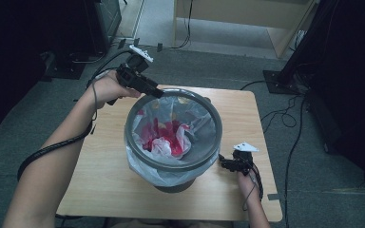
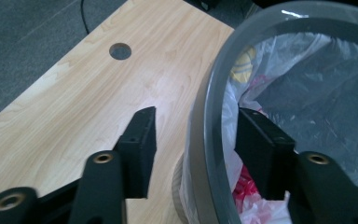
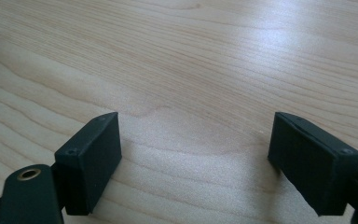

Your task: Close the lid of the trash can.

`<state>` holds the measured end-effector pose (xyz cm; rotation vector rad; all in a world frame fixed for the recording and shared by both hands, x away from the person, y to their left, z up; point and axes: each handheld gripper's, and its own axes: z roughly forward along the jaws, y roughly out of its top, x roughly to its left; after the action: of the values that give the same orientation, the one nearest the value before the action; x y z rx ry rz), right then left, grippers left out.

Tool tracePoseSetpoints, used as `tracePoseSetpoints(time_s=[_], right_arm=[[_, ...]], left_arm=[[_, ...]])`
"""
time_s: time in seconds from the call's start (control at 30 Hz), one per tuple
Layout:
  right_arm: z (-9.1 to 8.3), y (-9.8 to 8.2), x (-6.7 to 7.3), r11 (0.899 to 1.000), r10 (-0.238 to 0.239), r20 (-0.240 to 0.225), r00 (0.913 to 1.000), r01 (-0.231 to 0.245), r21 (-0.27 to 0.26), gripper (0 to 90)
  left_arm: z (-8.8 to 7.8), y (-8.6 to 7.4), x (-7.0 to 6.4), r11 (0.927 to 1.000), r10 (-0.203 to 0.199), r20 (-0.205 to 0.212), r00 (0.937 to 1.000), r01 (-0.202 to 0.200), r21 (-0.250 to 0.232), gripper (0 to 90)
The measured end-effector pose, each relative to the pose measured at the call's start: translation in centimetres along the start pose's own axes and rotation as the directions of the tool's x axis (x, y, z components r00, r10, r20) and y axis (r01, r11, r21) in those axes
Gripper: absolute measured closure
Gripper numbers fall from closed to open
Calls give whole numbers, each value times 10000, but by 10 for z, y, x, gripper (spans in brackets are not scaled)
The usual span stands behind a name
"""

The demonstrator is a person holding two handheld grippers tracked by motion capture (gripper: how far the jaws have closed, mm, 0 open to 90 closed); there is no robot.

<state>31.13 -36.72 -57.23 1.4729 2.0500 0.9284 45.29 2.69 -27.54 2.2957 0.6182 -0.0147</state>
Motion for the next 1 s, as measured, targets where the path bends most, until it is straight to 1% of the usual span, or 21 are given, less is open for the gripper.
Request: tracePoseSetpoints(time_s=[0.17,0.33,0.53,0.67,0.77,0.83,0.9,1.0], right_arm=[[0,0,0,10000,3,0,10000,-3,-2,170],[0,0,0,10000,4,0,10000,-4,-3,170],[0,0,0,10000,3,0,10000,-3,-3,170],[0,0,0,10000,3,0,10000,-3,-3,170],[0,0,0,10000,0,0,10000,0,-3,170],[0,0,0,10000,5,0,10000,-5,-3,170],[0,0,0,10000,-1,0,10000,1,-1,169],[0,0,1,10000,-12,-9,10000,12,3,169]], left_arm=[[-4,0,4,9995,-216,-239,9995,211,-220,413],[-9,-1,8,9986,-247,-600,9979,217,-489,362],[-16,-4,14,9952,-456,-905,9949,373,-910,317],[-19,-6,19,9924,-610,-1117,9919,483,-1130,310],[-21,-9,23,9910,-744,-1241,9895,595,-1195,304],[-23,-11,26,9897,-851,-1355,9871,680,-1261,299],[-24,-14,29,9868,-1044,-1450,9839,843,-1380,290],[-26,-18,34,9852,-1191,-1609,9798,964,-1420,283]])
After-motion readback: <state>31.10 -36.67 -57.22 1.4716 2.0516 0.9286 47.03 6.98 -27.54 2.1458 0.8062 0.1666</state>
